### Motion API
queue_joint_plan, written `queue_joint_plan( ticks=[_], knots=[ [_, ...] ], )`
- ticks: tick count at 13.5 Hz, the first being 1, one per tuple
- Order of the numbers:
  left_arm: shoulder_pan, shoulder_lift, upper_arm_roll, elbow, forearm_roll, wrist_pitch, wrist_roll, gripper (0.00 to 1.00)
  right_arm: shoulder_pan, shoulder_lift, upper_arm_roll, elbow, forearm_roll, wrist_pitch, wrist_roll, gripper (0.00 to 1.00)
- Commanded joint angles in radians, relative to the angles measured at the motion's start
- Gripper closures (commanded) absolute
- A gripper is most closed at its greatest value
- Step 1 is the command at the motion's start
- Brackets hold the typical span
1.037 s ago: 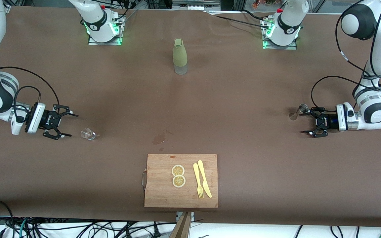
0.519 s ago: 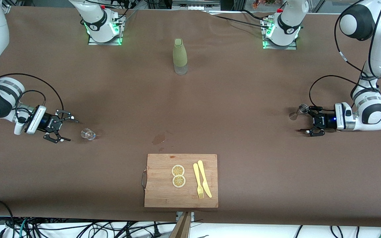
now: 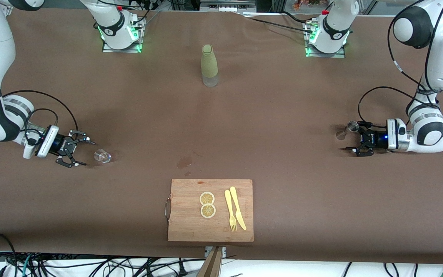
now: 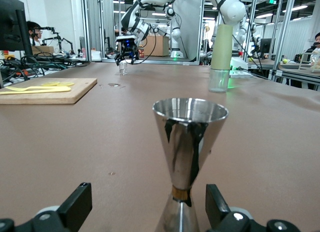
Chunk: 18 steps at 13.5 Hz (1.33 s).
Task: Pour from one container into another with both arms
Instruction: 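Close the left gripper on the jigger while the right gripper grasps the glass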
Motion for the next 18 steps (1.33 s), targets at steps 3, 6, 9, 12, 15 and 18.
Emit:
queue_joint_plan(
  ticks=[3, 6, 9, 12, 15, 18],
  knots=[
    [-0.011, 0.004, 0.012, 0.008, 0.023, -0.037, 0.066, 0.24, -0.006, 0.065, 0.002, 0.069, 0.020, -0.056, -0.018, 0.00],
    [-0.011, 0.004, 0.014, 0.008, 0.049, -0.040, 0.072, 0.23, -0.002, 0.077, 0.006, 0.070, 0.020, -0.068, -0.018, 0.00],
    [-0.009, 0.004, 0.023, 0.008, 0.060, -0.040, 0.074, 0.23, 0.004, 0.086, 0.014, 0.073, 0.020, -0.076, -0.018, 0.00],
    [-0.009, 0.002, 0.024, 0.007, 0.065, -0.040, 0.074, 0.28, 0.018, 0.105, 0.014, 0.092, 0.072, -0.102, -0.027, 0.00],
    [-0.009, 0.001, 0.024, 0.008, 0.065, -0.040, 0.098, 0.47, 0.023, 0.109, 0.014, 0.099, 0.076, -0.102, -0.028, 0.00],
    [-0.009, 0.001, 0.024, 0.007, 0.065, -0.040, 0.109, 0.55, 0.030, 0.123, 0.016, 0.106, 0.078, -0.103, -0.028, 0.00]
  ],
)
